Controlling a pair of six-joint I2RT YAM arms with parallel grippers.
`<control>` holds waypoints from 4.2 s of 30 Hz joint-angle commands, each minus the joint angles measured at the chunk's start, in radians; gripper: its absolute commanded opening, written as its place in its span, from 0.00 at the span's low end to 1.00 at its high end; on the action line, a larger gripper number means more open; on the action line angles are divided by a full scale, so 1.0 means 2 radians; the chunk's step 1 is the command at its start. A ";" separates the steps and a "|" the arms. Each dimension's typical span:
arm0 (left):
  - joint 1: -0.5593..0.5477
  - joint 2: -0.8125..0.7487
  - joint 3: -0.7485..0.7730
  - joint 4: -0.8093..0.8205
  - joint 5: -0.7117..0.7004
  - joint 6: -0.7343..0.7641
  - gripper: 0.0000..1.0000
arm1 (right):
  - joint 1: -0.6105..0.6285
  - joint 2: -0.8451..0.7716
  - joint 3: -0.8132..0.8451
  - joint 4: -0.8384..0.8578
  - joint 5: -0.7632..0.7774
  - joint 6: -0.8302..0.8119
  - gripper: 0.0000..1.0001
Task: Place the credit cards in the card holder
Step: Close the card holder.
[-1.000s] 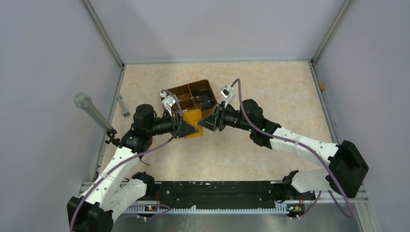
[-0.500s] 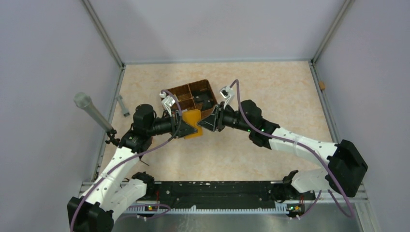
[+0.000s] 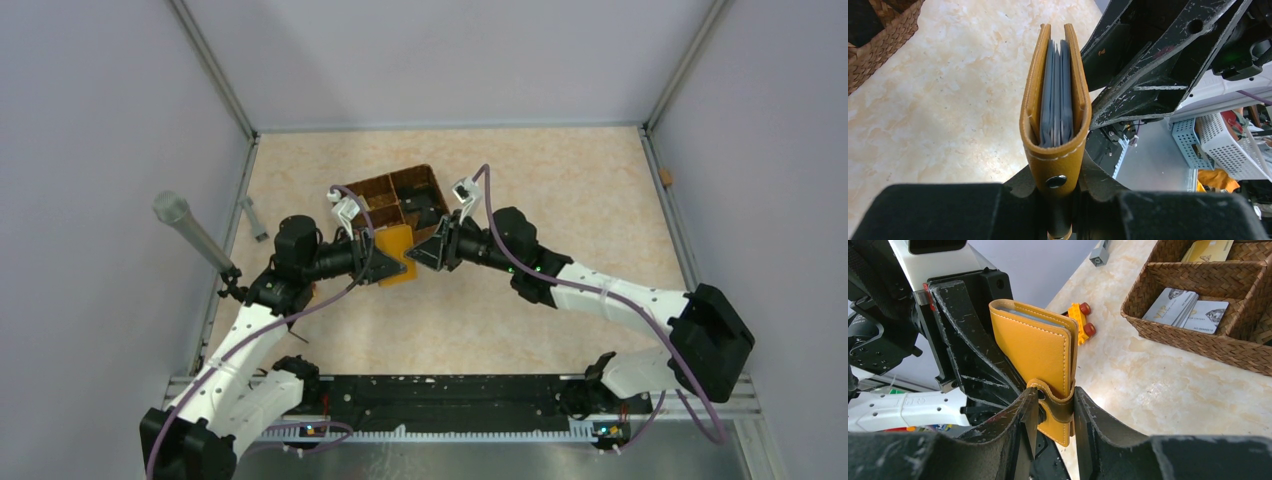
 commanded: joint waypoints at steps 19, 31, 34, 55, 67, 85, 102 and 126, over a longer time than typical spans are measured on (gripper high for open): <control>-0.005 0.004 0.021 0.041 0.010 0.000 0.00 | 0.040 0.033 0.043 0.042 -0.019 0.014 0.29; -0.004 0.009 0.024 0.042 0.004 -0.002 0.00 | 0.062 0.054 0.049 0.061 -0.014 0.028 0.26; -0.002 0.010 0.025 0.035 -0.007 0.004 0.00 | 0.063 0.046 0.052 0.039 0.004 0.021 0.27; -0.001 0.008 0.007 0.114 0.085 -0.025 0.00 | -0.062 -0.023 0.033 0.048 -0.177 -0.002 0.71; -0.006 0.044 -0.001 0.160 0.147 -0.068 0.21 | -0.068 0.009 0.067 0.052 -0.221 0.013 0.00; 0.000 0.034 0.006 0.140 0.120 -0.058 0.29 | -0.114 0.025 0.072 0.013 -0.346 -0.009 0.00; -0.079 0.056 -0.144 0.114 -0.140 -0.181 0.00 | -0.026 -0.036 -0.024 -0.196 0.128 -0.012 0.61; -0.090 0.171 -0.151 0.105 -0.175 -0.176 0.00 | 0.079 0.174 0.092 -0.233 0.187 0.004 0.45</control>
